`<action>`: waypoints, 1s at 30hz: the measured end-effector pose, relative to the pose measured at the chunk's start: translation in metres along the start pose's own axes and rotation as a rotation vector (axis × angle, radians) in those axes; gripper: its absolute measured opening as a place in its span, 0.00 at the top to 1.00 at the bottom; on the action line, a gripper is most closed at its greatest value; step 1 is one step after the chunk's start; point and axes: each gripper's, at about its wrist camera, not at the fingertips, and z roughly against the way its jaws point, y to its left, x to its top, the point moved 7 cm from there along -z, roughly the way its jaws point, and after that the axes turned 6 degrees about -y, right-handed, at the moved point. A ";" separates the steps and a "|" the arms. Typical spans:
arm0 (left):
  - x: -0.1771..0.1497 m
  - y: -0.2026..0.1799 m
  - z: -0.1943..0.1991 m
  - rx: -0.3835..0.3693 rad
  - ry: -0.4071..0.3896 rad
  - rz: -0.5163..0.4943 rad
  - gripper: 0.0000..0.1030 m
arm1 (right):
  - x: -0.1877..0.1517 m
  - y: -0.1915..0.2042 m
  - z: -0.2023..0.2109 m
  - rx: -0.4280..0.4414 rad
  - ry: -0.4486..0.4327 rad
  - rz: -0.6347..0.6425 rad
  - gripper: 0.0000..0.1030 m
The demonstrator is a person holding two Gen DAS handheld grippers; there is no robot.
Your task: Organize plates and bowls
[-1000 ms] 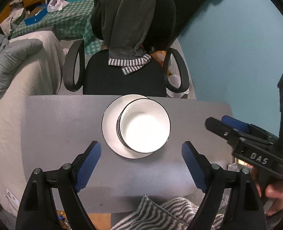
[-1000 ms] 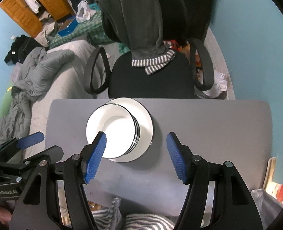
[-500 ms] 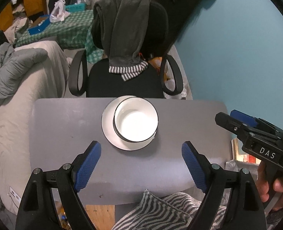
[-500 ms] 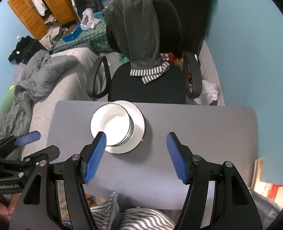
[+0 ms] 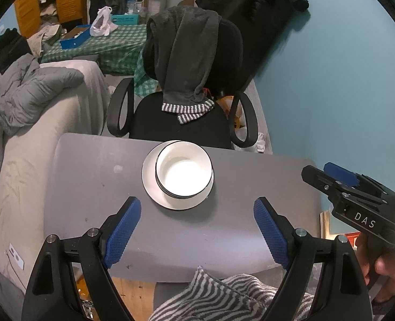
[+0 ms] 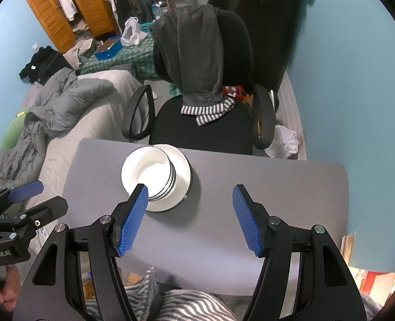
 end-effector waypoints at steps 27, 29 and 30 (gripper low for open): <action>-0.003 -0.019 0.005 0.042 0.012 -0.005 0.15 | -0.004 -0.005 0.008 0.031 0.001 0.020 0.37; -0.003 -0.019 0.005 0.047 0.011 -0.010 0.15 | -0.005 -0.004 0.008 0.034 0.001 0.021 0.37; -0.003 -0.019 0.006 0.048 0.009 -0.013 0.15 | -0.005 -0.004 0.008 0.034 0.001 0.022 0.37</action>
